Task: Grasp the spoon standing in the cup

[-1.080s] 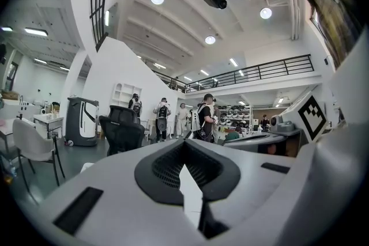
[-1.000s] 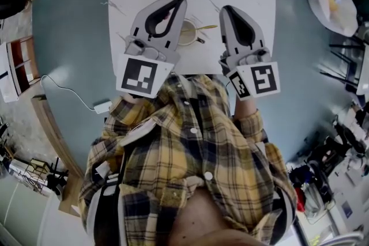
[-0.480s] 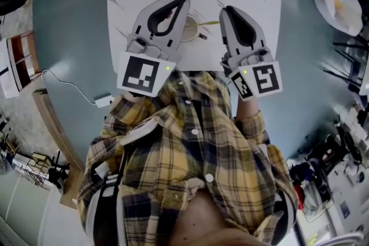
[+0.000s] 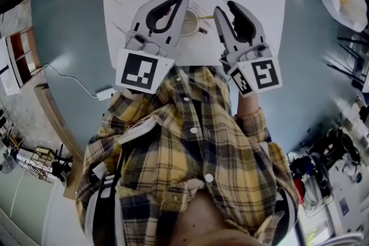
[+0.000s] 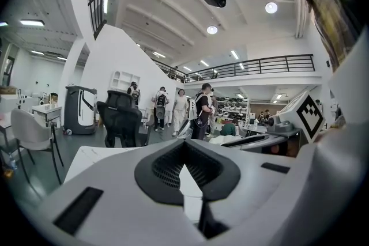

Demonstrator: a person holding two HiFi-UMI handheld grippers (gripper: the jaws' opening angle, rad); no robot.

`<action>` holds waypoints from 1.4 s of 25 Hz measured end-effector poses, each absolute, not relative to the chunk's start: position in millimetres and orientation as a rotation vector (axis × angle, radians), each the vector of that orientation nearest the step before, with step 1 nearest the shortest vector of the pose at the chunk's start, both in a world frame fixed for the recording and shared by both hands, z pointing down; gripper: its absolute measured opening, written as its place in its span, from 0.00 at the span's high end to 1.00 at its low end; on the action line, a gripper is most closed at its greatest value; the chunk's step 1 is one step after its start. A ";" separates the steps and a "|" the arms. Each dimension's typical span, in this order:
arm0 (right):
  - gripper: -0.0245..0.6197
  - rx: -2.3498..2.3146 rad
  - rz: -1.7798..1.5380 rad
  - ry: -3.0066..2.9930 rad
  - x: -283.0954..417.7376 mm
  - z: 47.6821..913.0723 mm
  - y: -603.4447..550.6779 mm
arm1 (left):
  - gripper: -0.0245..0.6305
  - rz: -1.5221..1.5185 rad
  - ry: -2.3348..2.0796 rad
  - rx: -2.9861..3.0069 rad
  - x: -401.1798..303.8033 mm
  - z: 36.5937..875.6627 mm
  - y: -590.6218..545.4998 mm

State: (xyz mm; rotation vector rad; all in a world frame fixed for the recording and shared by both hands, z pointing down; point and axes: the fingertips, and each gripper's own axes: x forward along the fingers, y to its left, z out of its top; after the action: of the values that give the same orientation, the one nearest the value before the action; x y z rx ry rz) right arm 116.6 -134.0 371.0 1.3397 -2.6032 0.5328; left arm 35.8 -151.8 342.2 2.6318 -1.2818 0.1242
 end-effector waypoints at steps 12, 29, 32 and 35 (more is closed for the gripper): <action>0.70 1.316 0.641 -2.536 124.9 411.1 -125.7 | 0.94 0.162 -1.289 2.601 35.7 363.6 -146.8; 0.68 1.327 0.825 -2.426 131.7 473.6 -113.3 | 0.94 0.224 -1.248 2.547 35.7 399.5 -142.5; 0.68 1.333 0.854 -2.428 131.0 479.8 -112.8 | 0.94 0.229 -1.246 2.539 35.4 404.3 -142.3; 0.68 1.323 0.874 -2.419 129.3 486.8 -111.1 | 0.94 0.239 -1.244 2.533 35.3 410.0 -142.1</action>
State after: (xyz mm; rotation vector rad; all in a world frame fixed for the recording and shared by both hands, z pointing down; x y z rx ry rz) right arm 129.3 -111.1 486.8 1.3235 -2.4185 0.8744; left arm 35.3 -142.1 410.0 2.5331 -1.2443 0.2386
